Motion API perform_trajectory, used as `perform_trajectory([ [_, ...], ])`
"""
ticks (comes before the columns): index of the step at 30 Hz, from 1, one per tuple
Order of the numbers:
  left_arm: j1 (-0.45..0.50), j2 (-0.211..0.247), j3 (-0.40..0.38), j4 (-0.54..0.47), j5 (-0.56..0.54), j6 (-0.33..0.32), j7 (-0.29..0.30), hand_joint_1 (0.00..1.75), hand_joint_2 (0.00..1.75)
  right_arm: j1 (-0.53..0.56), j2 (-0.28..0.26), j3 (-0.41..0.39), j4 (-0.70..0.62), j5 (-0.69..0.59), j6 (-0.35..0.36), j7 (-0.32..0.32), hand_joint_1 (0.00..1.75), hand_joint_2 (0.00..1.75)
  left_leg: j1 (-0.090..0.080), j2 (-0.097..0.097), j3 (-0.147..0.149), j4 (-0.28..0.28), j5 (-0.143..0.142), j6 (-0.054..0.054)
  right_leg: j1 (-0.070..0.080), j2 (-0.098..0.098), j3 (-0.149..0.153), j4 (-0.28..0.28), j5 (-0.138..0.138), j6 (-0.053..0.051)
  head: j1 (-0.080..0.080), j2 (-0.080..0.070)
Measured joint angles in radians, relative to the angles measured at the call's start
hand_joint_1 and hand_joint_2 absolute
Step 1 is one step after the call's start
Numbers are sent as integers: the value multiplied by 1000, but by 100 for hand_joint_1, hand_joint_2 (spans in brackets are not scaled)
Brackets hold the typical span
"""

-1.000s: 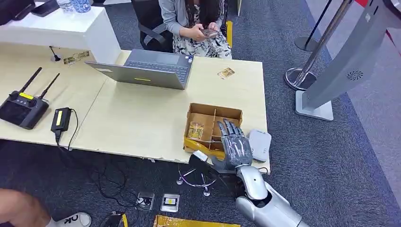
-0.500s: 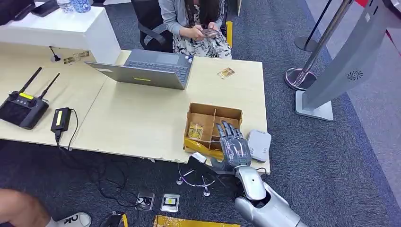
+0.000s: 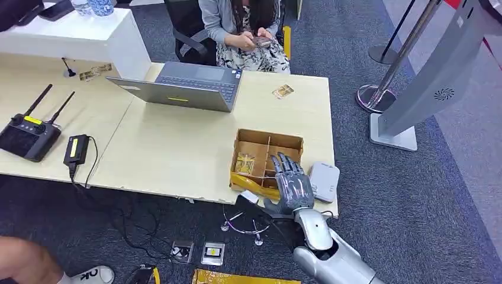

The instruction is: Pass the card to the sensor for recognition and then transmit it.

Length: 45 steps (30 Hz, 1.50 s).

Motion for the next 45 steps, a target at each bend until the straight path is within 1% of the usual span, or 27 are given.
perform_trajectory([
  [7, 0, 0, 0, 0, 0, -1, 0, 0, 0, 0, 3, 0, 17, -1, -13, -8, 0, 175, 0, 0, 0, 0, 0, 0, 0, 0, 0, 0, 0, 0, 0, 0],
  [8, 0, 0, 0, 0, 0, -2, 0, 0, 0, 0, 3, 0, 18, 0, -13, -9, 157, 175, 0, 0, 0, 0, 0, 0, 0, 0, 0, 0, 0, 0, 0, 0],
  [11, 0, 0, 0, 0, 0, -4, 0, 0, 0, 0, 4, 0, 20, 3, -11, -11, 175, 175, 0, 0, 0, 0, 0, 0, 0, 0, 0, 0, 0, 0, 0, 0],
  [29, 0, -1, 0, 0, 0, -4, 0, 0, 0, -18, 3, 0, 26, 8, 1, -7, 175, 175, 0, 0, 0, 0, 0, 0, 0, 0, 0, 0, 0, 0, 0, 0],
  [38, 0, -1, 0, 0, 0, -8, 0, 0, 0, -17, 1, 0, 26, 6, 0, 6, 175, 175, 0, 0, 0, 0, 0, 0, 0, 0, 0, 0, 0, 0, 0, 0],
  [45, 0, -1, 0, 0, 2, -5, 0, 0, 0, -18, 3, 0, 30, 5, -5, -11, 175, 175, 0, 0, 0, 0, 0, 0, 0, 0, 0, 0, 0, 0, 0, 0],
])
